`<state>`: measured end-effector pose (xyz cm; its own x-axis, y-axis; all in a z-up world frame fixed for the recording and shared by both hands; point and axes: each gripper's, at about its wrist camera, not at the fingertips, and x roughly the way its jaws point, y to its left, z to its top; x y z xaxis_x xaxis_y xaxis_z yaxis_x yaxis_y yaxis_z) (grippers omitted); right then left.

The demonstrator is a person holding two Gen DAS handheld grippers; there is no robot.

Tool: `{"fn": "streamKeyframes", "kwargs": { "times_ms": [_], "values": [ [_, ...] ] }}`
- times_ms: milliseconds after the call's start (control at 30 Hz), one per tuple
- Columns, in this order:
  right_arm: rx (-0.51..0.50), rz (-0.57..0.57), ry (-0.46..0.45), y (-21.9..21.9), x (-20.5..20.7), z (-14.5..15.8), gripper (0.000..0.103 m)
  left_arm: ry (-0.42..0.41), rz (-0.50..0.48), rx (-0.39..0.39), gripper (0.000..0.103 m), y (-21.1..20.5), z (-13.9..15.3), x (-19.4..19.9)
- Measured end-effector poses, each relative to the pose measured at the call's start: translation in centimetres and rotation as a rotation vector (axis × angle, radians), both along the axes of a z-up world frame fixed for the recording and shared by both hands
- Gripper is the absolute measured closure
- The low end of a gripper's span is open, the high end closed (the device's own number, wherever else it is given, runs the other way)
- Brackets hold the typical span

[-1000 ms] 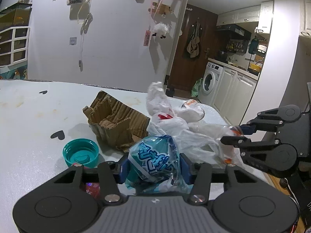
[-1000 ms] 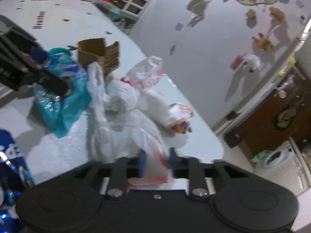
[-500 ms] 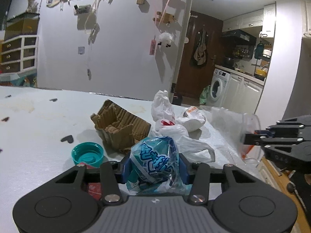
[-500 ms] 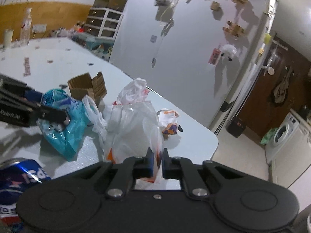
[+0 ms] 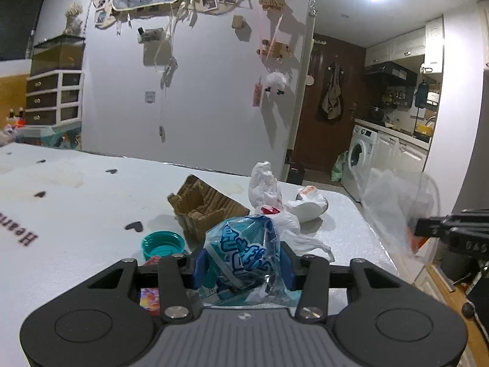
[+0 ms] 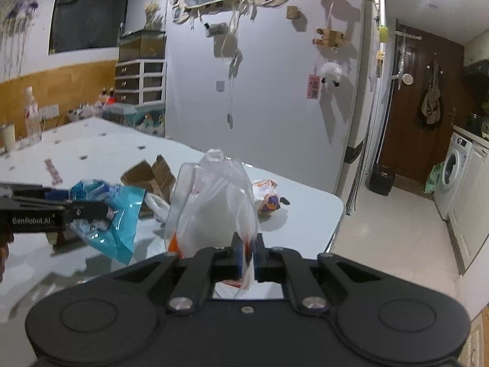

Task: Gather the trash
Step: 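Lift both held bags off the table and carry them toward the bin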

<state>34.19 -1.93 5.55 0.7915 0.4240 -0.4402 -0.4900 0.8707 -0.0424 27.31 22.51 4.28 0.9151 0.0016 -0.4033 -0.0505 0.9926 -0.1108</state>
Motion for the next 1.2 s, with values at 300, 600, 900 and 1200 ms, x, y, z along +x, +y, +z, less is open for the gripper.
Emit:
{"fn": "streamKeyframes", "kwargs": {
  "times_ms": [300,600,900,1200],
  "values": [
    [0.064,-0.014,-0.03,-1.2,-3.1,2.5,0.096,-0.05,0.007,0.054,0.056,-1.6,3.3,-3.1],
    [0.112,-0.069,-0.043,-4.1,-6.4,4.4,0.096,-0.084,-0.028,0.09,0.056,-5.0,5.9,-6.0],
    [0.161,-0.135,-0.062,-9.3,-10.1,5.6,0.096,-0.104,-0.089,0.102,0.056,-10.0,7.1,-8.0],
    [0.179,-0.227,-0.069,-15.3,-13.3,5.2,0.096,-0.107,-0.18,0.119,0.056,-16.5,7.0,-9.0]
  ]
}}
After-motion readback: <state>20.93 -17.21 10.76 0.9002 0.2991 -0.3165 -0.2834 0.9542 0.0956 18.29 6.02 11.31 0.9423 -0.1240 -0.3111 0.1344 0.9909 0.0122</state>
